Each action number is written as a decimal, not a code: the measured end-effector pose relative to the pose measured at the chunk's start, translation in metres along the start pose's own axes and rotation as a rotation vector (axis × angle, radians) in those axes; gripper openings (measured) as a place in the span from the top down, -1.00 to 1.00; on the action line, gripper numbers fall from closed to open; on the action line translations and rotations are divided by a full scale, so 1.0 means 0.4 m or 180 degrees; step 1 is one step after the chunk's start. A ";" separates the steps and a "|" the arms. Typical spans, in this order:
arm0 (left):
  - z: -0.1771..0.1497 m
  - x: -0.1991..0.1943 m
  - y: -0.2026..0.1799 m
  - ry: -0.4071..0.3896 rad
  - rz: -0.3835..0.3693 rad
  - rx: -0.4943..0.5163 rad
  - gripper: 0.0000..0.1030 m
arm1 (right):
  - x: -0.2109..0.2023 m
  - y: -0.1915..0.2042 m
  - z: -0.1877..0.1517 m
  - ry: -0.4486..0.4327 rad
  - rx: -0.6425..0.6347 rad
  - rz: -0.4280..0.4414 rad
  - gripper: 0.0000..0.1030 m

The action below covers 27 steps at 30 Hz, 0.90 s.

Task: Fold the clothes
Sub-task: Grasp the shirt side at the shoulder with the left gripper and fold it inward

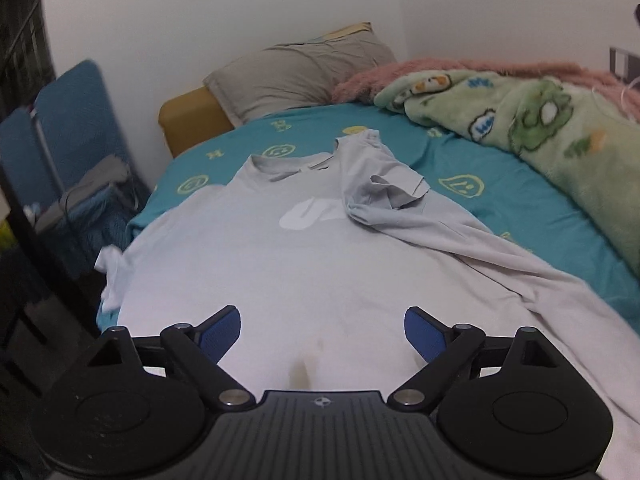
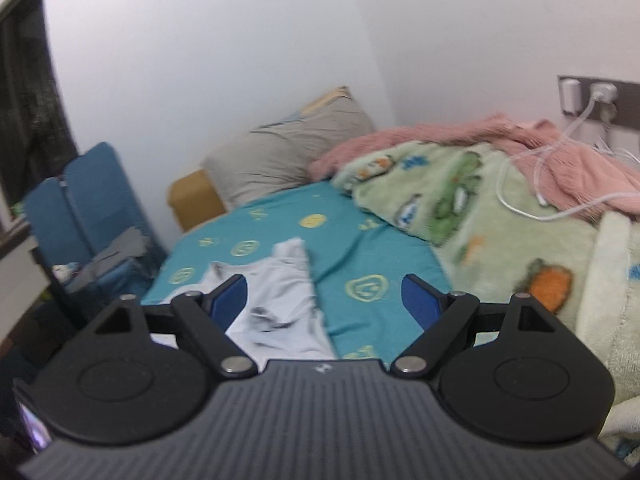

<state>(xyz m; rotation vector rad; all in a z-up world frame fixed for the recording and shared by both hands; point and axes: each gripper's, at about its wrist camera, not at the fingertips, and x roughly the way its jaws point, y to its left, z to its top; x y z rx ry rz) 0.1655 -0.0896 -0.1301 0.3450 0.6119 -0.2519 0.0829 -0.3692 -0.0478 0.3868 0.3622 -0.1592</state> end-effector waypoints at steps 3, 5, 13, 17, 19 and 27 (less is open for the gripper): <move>0.060 0.101 -0.038 -0.0034 -0.0254 0.0009 -0.74 | 0.054 -0.032 -0.014 -0.0061 -0.0052 -0.0074 -0.66; 0.105 0.162 -0.081 -0.0116 -0.0437 0.0167 -0.70 | 0.099 -0.054 -0.019 -0.0035 0.0013 -0.0142 -0.66; 0.266 0.434 -0.258 -0.0079 -0.0533 0.0885 -0.26 | 0.236 -0.112 -0.041 -0.0064 0.0186 -0.0187 -0.66; 0.301 0.548 -0.289 0.0143 -0.0517 0.1182 0.16 | 0.292 -0.122 -0.068 0.0011 0.0095 -0.0278 -0.66; 0.317 0.576 -0.276 0.0211 -0.0598 0.1104 0.62 | 0.309 -0.128 -0.077 0.0050 0.0112 -0.0253 -0.66; 0.390 0.533 -0.012 0.0066 -0.1383 -0.0745 0.83 | 0.323 -0.136 -0.087 0.0137 0.0215 -0.0239 -0.66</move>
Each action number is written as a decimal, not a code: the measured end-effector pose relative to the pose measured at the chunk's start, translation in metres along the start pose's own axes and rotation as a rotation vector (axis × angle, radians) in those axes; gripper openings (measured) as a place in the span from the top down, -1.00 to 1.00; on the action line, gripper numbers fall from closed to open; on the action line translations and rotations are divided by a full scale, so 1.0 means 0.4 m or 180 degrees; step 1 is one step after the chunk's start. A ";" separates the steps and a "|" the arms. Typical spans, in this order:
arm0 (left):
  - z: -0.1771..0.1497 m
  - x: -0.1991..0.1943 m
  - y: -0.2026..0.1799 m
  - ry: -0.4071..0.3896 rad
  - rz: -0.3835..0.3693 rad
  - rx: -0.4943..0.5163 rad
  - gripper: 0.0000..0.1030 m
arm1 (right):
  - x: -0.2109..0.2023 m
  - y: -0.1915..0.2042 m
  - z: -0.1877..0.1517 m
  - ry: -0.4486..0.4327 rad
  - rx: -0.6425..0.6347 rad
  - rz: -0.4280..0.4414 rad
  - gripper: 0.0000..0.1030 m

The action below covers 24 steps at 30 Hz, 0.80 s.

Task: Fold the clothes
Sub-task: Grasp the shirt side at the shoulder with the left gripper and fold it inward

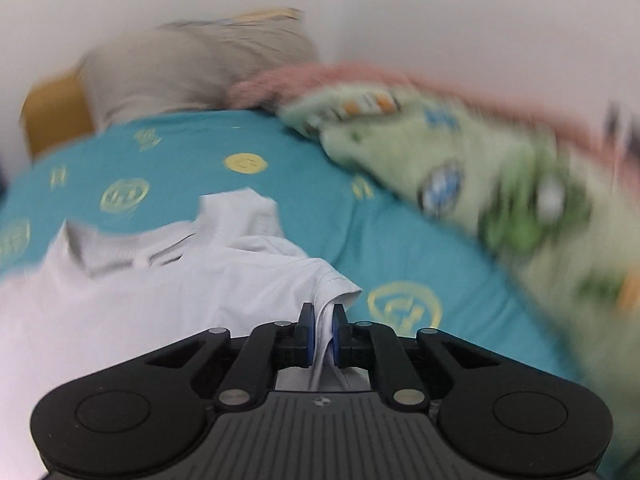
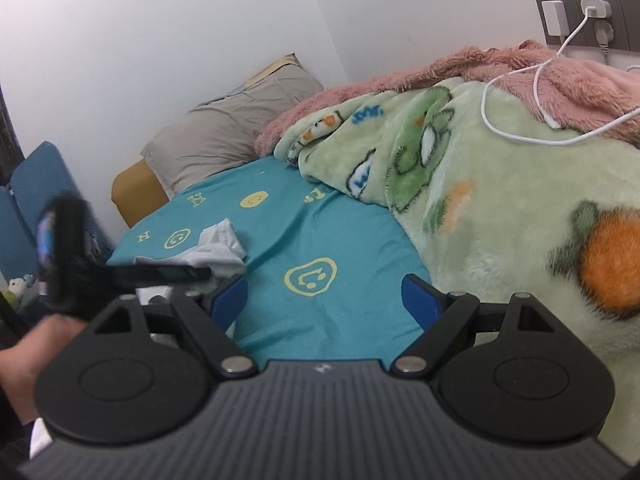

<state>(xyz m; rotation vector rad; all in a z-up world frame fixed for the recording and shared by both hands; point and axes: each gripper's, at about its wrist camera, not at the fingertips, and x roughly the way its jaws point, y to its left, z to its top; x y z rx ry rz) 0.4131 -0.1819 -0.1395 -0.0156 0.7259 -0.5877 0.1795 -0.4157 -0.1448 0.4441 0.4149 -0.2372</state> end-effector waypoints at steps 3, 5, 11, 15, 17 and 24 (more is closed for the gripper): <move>0.018 -0.047 0.062 -0.0132 -0.0123 -0.0434 0.84 | -0.011 0.011 0.000 -0.0017 -0.0035 0.0021 -0.66; 0.029 -0.055 0.088 -0.0114 -0.0112 -0.0568 0.85 | -0.016 0.018 0.000 -0.0030 -0.0070 0.0025 -0.66; 0.085 -0.088 0.137 -0.0106 -0.0349 -0.0883 0.85 | -0.017 0.023 -0.001 -0.0031 -0.0115 -0.0004 -0.66; 0.093 -0.116 0.156 -0.0113 -0.0231 -0.0854 0.91 | -0.004 0.018 -0.003 0.0025 -0.0079 -0.0039 -0.66; 0.104 -0.130 0.177 -0.0165 -0.0252 -0.0952 0.92 | -0.002 0.019 -0.006 0.0039 -0.0083 -0.0030 -0.66; 0.188 -0.188 0.280 -0.0570 0.0338 -0.1342 0.94 | 0.009 0.018 -0.011 0.0082 -0.0092 -0.0023 -0.66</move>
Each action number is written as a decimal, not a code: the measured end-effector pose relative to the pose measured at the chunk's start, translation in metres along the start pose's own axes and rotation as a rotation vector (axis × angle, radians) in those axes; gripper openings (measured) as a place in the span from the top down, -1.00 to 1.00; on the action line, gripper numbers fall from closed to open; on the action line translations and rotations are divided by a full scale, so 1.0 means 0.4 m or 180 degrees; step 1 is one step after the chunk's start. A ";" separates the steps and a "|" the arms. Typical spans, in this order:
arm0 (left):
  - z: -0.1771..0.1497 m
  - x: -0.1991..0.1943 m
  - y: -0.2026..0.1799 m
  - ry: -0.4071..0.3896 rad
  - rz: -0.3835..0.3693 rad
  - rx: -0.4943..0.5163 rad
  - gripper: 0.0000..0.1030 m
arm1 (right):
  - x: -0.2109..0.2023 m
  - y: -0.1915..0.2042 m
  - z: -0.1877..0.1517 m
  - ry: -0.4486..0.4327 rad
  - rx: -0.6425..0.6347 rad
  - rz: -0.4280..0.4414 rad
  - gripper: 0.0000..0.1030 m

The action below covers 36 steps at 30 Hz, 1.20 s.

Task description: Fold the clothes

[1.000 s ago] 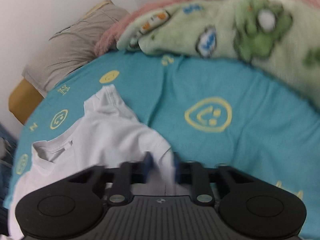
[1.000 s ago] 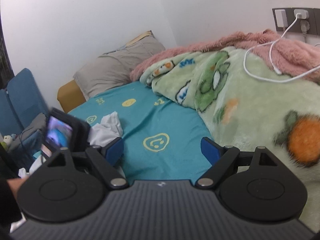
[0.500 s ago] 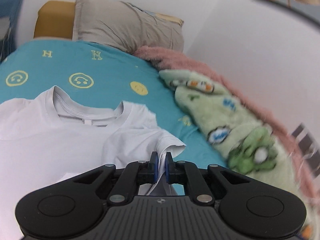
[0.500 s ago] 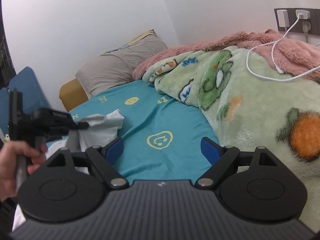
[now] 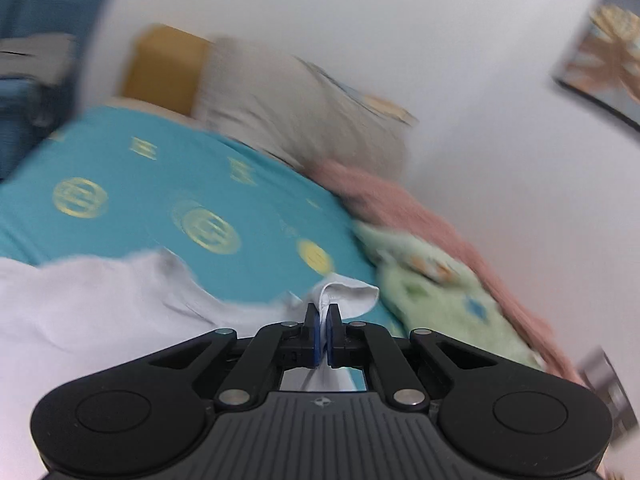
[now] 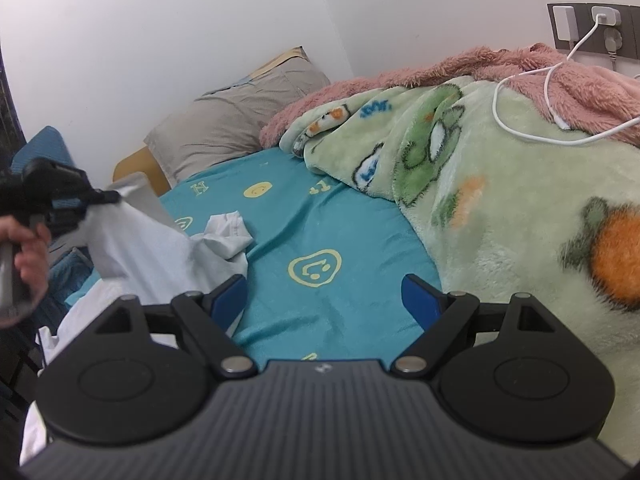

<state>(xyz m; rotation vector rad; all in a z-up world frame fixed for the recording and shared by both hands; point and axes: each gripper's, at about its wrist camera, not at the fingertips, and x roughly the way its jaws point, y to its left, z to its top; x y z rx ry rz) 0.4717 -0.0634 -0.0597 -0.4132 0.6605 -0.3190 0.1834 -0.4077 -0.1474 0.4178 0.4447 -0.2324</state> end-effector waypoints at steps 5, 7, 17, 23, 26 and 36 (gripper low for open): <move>-0.026 0.107 0.078 0.0163 0.1257 -0.0006 0.90 | 0.008 0.001 -0.004 0.0052 0.0000 0.0015 -0.66; -0.061 0.153 0.127 0.0374 0.1549 -0.0153 0.73 | 0.010 0.005 -0.006 0.0074 -0.0030 0.0029 -0.66; -0.153 -0.051 0.074 0.0534 0.1214 0.0425 -0.37 | 0.024 0.022 -0.008 0.0168 -0.0058 0.0277 -0.66; -0.293 -0.395 -0.033 0.0559 0.1152 0.0520 -0.56 | -0.034 0.036 -0.018 0.0164 -0.0244 0.0452 -0.66; -0.385 -0.543 -0.077 0.0630 0.0983 0.0610 -0.56 | -0.082 0.041 -0.024 0.0178 -0.0350 0.0556 -0.66; -0.609 -0.766 -0.102 0.0581 0.0527 0.0753 -0.59 | -0.289 0.071 0.007 0.0206 -0.0185 0.0673 -0.66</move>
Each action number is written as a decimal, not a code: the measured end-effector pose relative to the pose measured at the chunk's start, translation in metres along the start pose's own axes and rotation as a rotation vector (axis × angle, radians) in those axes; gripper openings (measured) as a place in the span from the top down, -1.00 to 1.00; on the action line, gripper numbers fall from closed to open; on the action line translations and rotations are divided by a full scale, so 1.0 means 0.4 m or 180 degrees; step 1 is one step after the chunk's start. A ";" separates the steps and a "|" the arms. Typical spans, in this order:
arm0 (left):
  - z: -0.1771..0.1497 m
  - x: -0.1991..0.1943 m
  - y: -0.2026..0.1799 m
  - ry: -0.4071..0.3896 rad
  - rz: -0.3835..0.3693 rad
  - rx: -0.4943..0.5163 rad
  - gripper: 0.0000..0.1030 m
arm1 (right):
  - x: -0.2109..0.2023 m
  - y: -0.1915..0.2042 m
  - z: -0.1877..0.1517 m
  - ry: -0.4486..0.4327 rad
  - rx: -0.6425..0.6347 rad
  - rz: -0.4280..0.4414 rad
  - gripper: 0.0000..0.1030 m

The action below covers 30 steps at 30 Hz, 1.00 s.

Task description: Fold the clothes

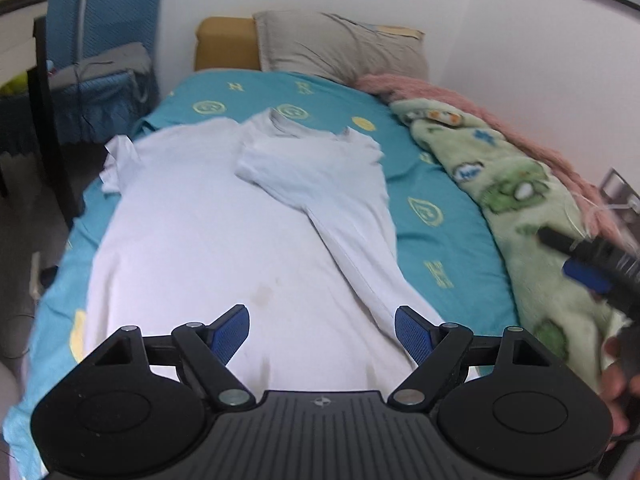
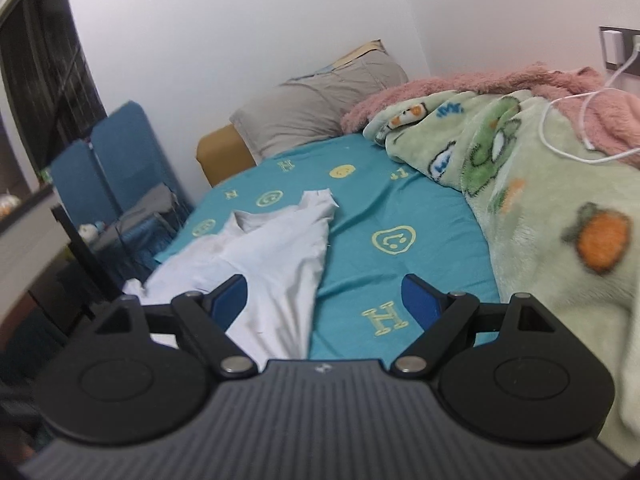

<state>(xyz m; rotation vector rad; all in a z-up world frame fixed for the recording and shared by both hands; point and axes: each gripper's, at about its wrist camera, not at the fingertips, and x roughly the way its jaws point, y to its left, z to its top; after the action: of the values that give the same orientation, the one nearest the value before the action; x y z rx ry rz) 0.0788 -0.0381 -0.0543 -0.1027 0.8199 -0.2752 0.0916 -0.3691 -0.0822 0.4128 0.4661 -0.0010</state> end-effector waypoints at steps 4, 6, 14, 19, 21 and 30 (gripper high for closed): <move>-0.038 0.021 -0.002 0.0173 -0.0138 0.0057 -0.59 | -0.107 0.015 0.003 0.0049 0.0106 0.0056 -0.66; -0.045 0.039 -0.008 0.0265 -0.0209 0.0031 -0.59 | -0.155 0.021 -0.013 0.0106 0.0032 0.0085 -0.66; -0.036 0.093 -0.124 0.0666 -0.0658 -0.0246 -0.55 | -0.292 -0.009 -0.044 -0.0448 -0.0055 -0.0115 -0.66; -0.065 0.175 -0.208 0.1045 -0.0845 -0.0580 -0.32 | -0.303 -0.051 -0.028 -0.0717 0.0055 -0.0174 -0.66; -0.085 0.214 -0.238 0.1187 -0.0935 -0.0638 -0.26 | -0.291 -0.067 -0.029 -0.0663 0.0119 -0.0172 -0.66; -0.109 0.311 -0.268 0.1477 -0.0797 -0.0465 0.93 | -0.238 -0.100 -0.046 -0.0389 0.0261 -0.0130 -0.66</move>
<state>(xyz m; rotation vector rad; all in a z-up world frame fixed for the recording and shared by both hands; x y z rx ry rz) 0.1058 -0.1753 -0.1509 -0.2867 1.2913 -0.4855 -0.0053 -0.4073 -0.0712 0.4808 0.3548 -0.0846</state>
